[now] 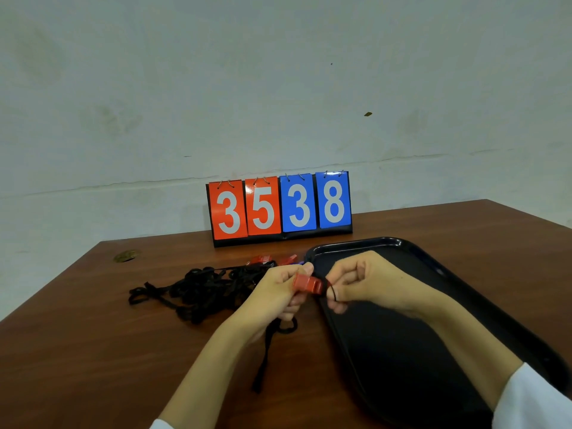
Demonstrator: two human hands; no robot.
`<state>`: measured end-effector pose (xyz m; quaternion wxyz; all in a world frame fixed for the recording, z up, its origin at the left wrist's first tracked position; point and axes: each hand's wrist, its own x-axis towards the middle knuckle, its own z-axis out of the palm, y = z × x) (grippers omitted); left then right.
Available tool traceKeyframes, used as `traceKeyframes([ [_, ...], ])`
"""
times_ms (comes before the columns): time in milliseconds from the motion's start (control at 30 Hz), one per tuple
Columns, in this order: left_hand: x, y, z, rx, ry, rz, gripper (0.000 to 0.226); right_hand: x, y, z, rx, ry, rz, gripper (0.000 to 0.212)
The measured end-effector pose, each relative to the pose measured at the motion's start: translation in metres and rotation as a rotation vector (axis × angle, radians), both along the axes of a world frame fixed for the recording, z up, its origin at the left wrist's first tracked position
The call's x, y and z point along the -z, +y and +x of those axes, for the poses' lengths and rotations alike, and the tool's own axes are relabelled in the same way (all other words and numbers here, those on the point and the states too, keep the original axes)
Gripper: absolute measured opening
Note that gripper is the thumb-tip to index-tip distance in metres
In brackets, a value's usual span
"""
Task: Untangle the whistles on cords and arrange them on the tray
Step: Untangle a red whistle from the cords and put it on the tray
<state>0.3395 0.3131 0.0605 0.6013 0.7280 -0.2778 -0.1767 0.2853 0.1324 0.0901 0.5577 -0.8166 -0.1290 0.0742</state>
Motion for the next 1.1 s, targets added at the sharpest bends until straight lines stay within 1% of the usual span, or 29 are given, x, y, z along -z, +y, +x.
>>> traceKeyframes([
  [67,-0.001,-0.002,-0.001,-0.005,0.036,-0.071,0.039,-0.001,-0.001,-0.001,0.065,-0.049,0.086,0.009],
  [200,0.001,-0.005,-0.002,-0.039,0.027,-0.121,0.035,0.0,-0.002,0.0,0.201,-0.125,0.202,0.009],
  [300,0.003,-0.007,-0.004,-0.066,0.007,-0.136,0.032,0.001,-0.004,0.003,0.333,-0.187,0.235,0.009],
  [433,0.005,-0.011,-0.004,-0.082,0.001,-0.115,0.029,0.004,-0.007,0.008,0.486,-0.261,0.182,0.009],
  [533,0.007,-0.013,-0.005,-0.086,-0.009,-0.08,0.026,0.008,-0.009,0.011,0.61,-0.306,0.104,0.009],
  [567,0.008,-0.014,-0.005,-0.085,-0.028,-0.065,0.025,0.011,-0.009,0.012,0.647,-0.318,0.05,0.009],
  [667,0.009,-0.015,-0.008,-0.06,-0.054,-0.007,0.022,0.018,-0.007,0.014,0.732,-0.388,-0.244,0.012],
  [767,0.008,-0.016,-0.01,-0.01,-0.044,0.058,0.02,0.023,-0.005,0.014,0.746,-0.436,-0.438,0.017],
  [867,0.006,-0.018,-0.01,-0.01,-0.123,0.108,0.02,0.023,-0.006,0.013,0.714,-0.445,-0.578,0.021],
  [967,0.004,-0.018,-0.011,-0.039,-0.201,0.111,0.021,0.022,-0.006,0.013,0.614,-0.409,-0.675,0.021],
  [1033,0.003,-0.017,-0.011,-0.059,-0.239,0.099,0.022,0.021,-0.007,0.014,0.527,-0.37,-0.715,0.019],
  [1100,0.002,-0.015,-0.009,-0.086,-0.262,0.077,0.023,0.021,-0.008,0.015,0.442,-0.331,-0.708,0.015],
])
